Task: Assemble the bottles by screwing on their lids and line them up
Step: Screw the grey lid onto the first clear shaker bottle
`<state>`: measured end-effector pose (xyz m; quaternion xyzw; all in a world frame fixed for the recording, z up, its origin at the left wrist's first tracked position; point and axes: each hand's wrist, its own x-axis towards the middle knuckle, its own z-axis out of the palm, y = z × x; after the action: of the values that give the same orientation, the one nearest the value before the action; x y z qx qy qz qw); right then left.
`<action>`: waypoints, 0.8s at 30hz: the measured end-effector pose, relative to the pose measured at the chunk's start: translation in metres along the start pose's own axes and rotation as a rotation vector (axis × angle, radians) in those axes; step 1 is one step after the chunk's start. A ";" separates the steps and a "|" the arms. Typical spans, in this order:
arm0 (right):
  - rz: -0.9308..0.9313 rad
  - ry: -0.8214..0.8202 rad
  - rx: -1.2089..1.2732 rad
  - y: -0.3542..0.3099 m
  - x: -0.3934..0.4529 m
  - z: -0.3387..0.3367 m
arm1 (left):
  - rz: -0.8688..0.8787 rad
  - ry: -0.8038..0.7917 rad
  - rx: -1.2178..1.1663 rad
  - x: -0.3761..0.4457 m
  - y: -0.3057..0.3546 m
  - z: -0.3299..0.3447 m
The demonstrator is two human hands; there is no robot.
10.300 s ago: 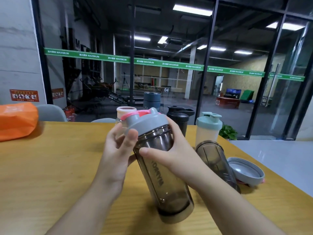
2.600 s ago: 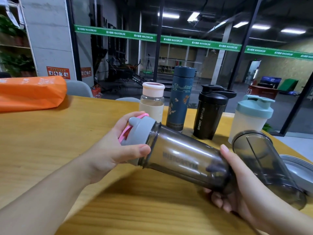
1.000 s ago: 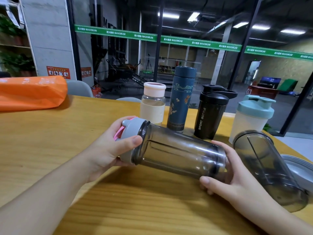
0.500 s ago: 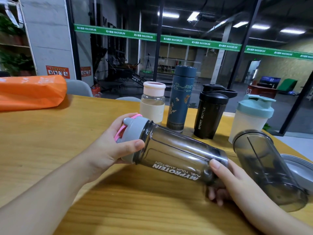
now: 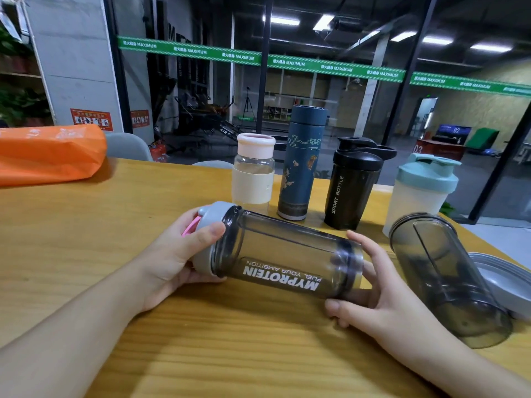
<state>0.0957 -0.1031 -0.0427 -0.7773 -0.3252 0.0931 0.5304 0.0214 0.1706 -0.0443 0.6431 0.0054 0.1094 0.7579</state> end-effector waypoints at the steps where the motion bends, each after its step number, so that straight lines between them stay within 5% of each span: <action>1: 0.007 -0.003 -0.007 -0.001 0.000 -0.001 | 0.003 0.009 -0.003 0.000 -0.001 0.000; 15: 0.134 -0.001 -0.086 -0.008 0.000 0.002 | 0.054 0.042 0.031 0.000 -0.004 0.000; 24: 0.244 -0.015 0.072 -0.003 0.007 -0.002 | 0.104 0.029 0.039 0.000 -0.005 0.005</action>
<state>0.1008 -0.0994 -0.0375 -0.7907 -0.2288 0.1746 0.5403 0.0228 0.1650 -0.0481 0.6557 -0.0151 0.1579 0.7382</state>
